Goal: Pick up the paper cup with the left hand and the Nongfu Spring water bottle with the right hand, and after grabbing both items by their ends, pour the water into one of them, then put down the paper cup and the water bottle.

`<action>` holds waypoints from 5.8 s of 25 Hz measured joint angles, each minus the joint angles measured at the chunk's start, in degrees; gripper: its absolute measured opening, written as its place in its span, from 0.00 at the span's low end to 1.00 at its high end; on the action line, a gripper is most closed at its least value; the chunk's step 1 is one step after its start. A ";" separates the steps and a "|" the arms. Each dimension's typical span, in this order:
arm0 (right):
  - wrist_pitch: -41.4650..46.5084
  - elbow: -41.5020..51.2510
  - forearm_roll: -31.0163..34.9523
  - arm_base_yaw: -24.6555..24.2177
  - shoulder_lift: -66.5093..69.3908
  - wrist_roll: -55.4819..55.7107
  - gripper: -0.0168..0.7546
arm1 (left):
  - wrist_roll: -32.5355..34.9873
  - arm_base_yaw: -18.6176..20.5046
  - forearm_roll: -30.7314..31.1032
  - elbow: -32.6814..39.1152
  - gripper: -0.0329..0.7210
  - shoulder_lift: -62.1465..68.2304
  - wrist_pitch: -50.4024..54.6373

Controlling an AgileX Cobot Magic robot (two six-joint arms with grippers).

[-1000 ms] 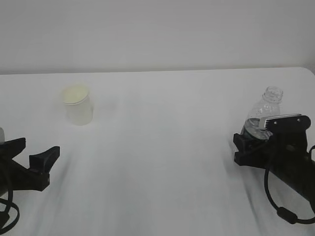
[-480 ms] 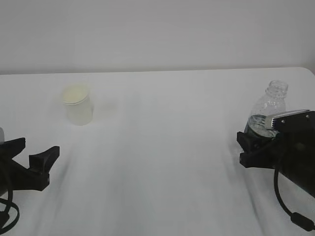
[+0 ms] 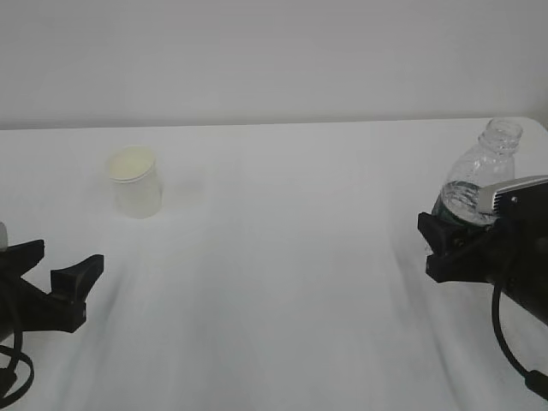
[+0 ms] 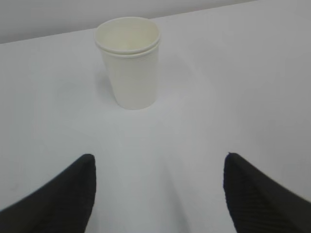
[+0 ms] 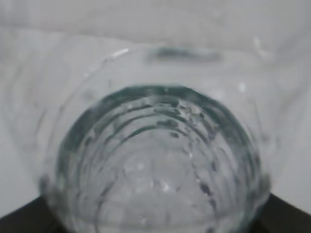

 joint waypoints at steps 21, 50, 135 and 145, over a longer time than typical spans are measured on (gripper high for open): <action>0.00 0.42 -3.19 0.00 -0.74 0.02 0.61 | -7.33 14.54 19.16 -6.30 0.82 1.83 2.27; 0.00 1.22 -4.51 0.00 -0.74 0.02 0.61 | -8.62 15.54 23.73 -25.98 0.83 22.44 1.18; 0.00 1.22 -4.77 0.00 -0.74 -3.75 0.61 | -18.22 7.60 55.57 -34.21 0.69 25.65 -0.59; 0.00 1.22 -8.27 0.00 -0.74 -3.88 0.61 | -17.92 -0.74 57.36 -34.21 0.68 25.65 -0.59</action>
